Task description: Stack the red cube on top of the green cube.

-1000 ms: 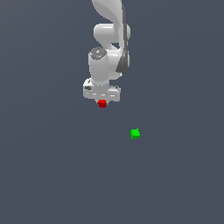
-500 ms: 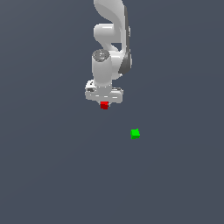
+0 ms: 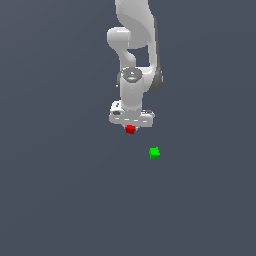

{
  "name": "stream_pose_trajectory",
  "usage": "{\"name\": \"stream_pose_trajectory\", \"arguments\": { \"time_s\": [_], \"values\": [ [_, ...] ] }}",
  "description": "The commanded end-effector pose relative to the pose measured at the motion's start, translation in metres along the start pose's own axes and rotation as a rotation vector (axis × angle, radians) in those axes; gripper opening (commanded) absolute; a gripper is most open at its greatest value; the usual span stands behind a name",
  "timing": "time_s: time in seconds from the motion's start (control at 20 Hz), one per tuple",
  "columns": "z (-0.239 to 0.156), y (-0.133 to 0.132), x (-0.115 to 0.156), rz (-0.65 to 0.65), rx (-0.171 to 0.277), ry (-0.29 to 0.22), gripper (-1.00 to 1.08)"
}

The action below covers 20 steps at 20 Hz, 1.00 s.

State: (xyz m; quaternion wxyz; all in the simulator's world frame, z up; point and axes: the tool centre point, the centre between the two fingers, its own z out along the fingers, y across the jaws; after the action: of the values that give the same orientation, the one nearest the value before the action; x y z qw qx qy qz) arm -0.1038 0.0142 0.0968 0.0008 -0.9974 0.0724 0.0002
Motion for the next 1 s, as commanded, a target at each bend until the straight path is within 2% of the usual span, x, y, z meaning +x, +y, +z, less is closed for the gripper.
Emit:
{"name": "stream_pose_trajectory", "arguments": {
  "time_s": [0.0, 0.5, 0.95],
  "values": [
    [0.006, -0.021, 0.012, 0.0, 0.0, 0.001, -1.0],
    [0.026, -0.095, 0.058, 0.0, -0.001, 0.0, -1.0],
    [0.034, -0.126, 0.079, 0.0, -0.001, 0.001, -1.0]
  ]
}}
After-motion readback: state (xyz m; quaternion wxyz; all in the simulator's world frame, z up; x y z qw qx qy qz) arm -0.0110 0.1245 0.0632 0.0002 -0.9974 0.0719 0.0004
